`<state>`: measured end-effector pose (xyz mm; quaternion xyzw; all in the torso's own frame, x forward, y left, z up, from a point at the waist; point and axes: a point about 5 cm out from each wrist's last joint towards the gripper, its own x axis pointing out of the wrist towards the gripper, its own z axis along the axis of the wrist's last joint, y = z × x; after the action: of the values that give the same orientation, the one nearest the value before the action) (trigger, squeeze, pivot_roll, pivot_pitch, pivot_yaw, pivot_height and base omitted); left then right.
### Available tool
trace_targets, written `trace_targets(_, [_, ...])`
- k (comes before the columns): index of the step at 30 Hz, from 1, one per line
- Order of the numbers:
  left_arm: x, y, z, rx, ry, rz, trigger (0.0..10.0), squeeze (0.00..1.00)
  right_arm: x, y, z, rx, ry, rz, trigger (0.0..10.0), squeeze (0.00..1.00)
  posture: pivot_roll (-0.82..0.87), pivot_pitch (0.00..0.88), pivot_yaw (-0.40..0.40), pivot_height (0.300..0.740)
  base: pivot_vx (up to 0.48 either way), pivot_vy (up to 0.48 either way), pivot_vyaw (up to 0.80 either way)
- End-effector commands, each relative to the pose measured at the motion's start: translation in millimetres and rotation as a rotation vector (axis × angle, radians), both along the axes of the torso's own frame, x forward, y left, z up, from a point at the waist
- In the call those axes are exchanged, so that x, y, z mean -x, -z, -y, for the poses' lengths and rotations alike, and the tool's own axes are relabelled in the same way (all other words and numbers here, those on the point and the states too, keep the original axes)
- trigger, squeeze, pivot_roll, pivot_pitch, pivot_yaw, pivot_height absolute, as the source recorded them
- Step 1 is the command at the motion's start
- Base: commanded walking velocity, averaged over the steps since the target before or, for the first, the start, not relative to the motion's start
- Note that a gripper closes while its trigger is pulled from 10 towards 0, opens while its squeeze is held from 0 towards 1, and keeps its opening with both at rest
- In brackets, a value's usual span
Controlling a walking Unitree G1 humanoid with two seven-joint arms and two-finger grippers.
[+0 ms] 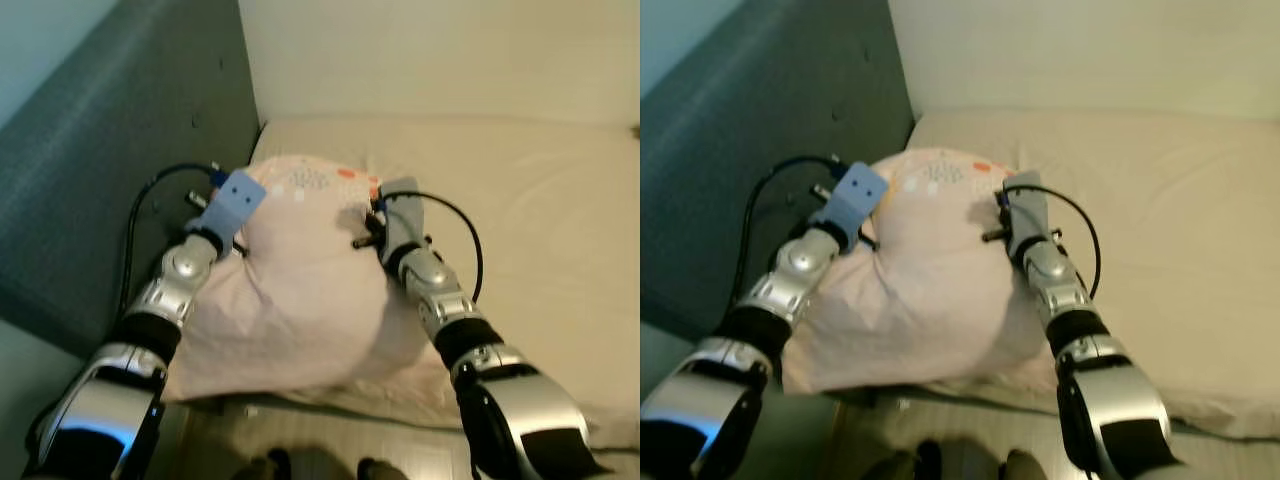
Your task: Clean up the room
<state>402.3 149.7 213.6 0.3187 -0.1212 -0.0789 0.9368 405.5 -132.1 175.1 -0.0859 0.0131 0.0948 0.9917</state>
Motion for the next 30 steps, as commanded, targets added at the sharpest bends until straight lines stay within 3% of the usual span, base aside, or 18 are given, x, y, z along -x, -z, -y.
trace_targets(1, [0.0,3,-12.8,-0.066,-0.054,0.025,10.0,0.0,4.0,17,5.6,0.034,0.039,-0.054,10.0,0.0,0.04,0.406,0.055,0.74,0.0,0.0,0.0])
trace_targets(2, [0.0,3,-12.8,-0.066,-0.054,0.025,10.0,0.0,4.0,17,5.6,0.034,0.039,-0.054,10.0,0.0,0.04,0.406,0.055,0.74,0.0,0.0,0.0])
trace_targets(3, [2.7,25,-3.4,-0.148,-0.031,-0.032,10.0,0.0,10.2,38,5.9,0.069,0.062,-0.139,10.0,0.0,0.04,0.416,0.056,0.74,0.0,0.0,0.0])
trace_targets(4, [4.0,32,-0.3,-0.172,-0.019,-0.053,10.0,0.0,12.2,44,6.7,0.076,0.072,-0.169,10.0,0.0,0.04,0.416,0.056,0.74,0.0,0.0,0.0])
trace_targets(5, [4.0,32,-0.3,-0.172,-0.019,-0.053,10.0,0.0,12.2,44,6.7,0.076,0.072,-0.169,10.0,0.0,0.04,0.416,0.056,0.74,0.0,0.0,0.0])
trace_targets(8, [14.7,67,19.4,-0.212,0.063,-0.153,10.0,0.0,26.7,78,2.8,0.154,0.075,-0.318,10.0,0.0,0.03,0.431,0.06,0.74,0.0,0.0,0.0])
trace_targets(10, [17.2,75,23.6,-0.22,0.076,-0.179,10.0,0.0,30.1,85,1.1,0.173,0.069,-0.347,10.0,0.0,0.03,0.429,0.062,0.74,0.0,0.0,0.0])
trace_targets(18, [10.7,67,31.3,-0.2,0.075,-0.208,10.0,0.0,23.3,73,2.1,0.166,0.08,-0.314,10.0,0.0,0.02,0.412,0.069,0.74,0.0,0.0,0.0])
trace_targets(20, [-1.3,37,32.2,-0.143,0.033,-0.144,10.0,0.0,7.7,39,12.5,0.153,0.149,-0.199,10.0,0.0,0.01,0.397,0.072,0.74,0.0,0.0,0.0])
trace_targets(22, [-1.3,37,32.2,-0.143,0.033,-0.144,10.0,0.0,7.7,39,12.5,0.153,0.149,-0.199,10.0,0.0,0.01,0.397,0.072,0.74,0.0,0.0,0.0])
trace_targets(23, [-6.7,20,32.5,-0.111,0.011,-0.103,10.0,0.0,0.6,19,17.2,0.137,0.182,-0.133,10.0,0.0,0.01,0.388,0.071,0.74,0.0,0.0,0.0])
trace_targets(24, [-6.7,20,32.5,-0.111,0.011,-0.103,10.0,0.0,0.6,19,17.2,0.137,0.182,-0.133,10.0,0.0,0.01,0.388,0.071,0.74,0.0,0.0,0.0])
trace_targets(26, [-16.8,-32,33.0,-0.018,-0.025,0.036,10.0,0.0,-13.5,-37,28.3,0.087,0.252,0.065,10.0,0.0,0.01,0.371,0.069,0.74,0.0,0.0,0.0])
trace_targets(27, [-16.8,-32,33.0,-0.018,-0.025,0.036,10.0,0.0,-13.5,-37,28.3,0.087,0.252,0.065,10.0,0.0,0.01,0.371,0.069,0.74,0.0,0.0,0.0])
trace_targets(29, [-19.5,-84,31.1,0.078,-0.047,0.193,10.0,0.0,-18.7,-92,36.7,0.035,0.29,0.263,10.0,0.0,0.01,0.366,0.069,0.74,0.0,0.0,0.0])
trace_targets(30, [-19.5,-84,31.1,0.078,-0.047,0.193,10.0,0.0,-18.7,-92,36.7,0.035,0.29,0.263,10.0,0.0,0.01,0.366,0.069,0.74,0.0,0.0,0.0])
